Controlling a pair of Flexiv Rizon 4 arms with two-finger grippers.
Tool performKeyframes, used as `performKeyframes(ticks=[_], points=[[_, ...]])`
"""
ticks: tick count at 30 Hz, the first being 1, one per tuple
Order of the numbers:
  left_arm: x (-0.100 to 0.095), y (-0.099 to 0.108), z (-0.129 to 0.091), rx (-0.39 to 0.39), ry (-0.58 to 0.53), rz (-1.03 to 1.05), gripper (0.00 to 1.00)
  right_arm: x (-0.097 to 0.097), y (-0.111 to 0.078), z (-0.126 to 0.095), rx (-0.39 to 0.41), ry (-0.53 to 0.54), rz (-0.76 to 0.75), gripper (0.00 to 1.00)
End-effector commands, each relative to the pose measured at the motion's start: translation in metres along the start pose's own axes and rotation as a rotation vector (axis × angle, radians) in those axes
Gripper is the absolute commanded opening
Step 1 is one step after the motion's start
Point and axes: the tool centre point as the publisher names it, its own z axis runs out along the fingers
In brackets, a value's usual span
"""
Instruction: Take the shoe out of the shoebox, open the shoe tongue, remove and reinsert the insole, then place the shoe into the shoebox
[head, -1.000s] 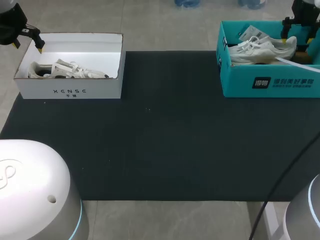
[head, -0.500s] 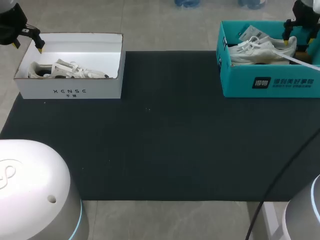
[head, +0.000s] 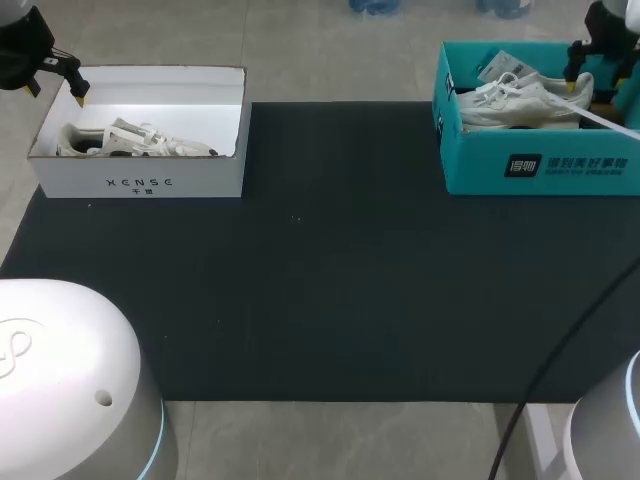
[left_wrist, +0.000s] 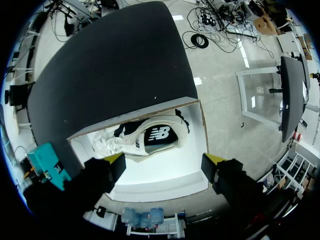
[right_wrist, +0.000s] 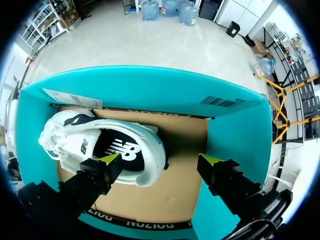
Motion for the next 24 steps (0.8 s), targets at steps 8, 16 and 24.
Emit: performKeyframes(ticks=[8, 16, 24], points=[[0.000, 0.000, -0.001, 0.000, 0.002, 0.001, 1.00, 0.000, 0.035, 0.020, 0.183, 0.017, -0.028, 0.36], [0.000, 0.000, -0.001, 0.000, 0.002, 0.001, 1.00, 0.001, 0.035, 0.023, 0.203, 0.018, -0.029, 0.00], [0.000, 0.000, -0.001, 0.000, 0.002, 0.001, 1.00, -0.005, 0.031, 0.018, 0.214, -0.001, -0.019, 0.00]])
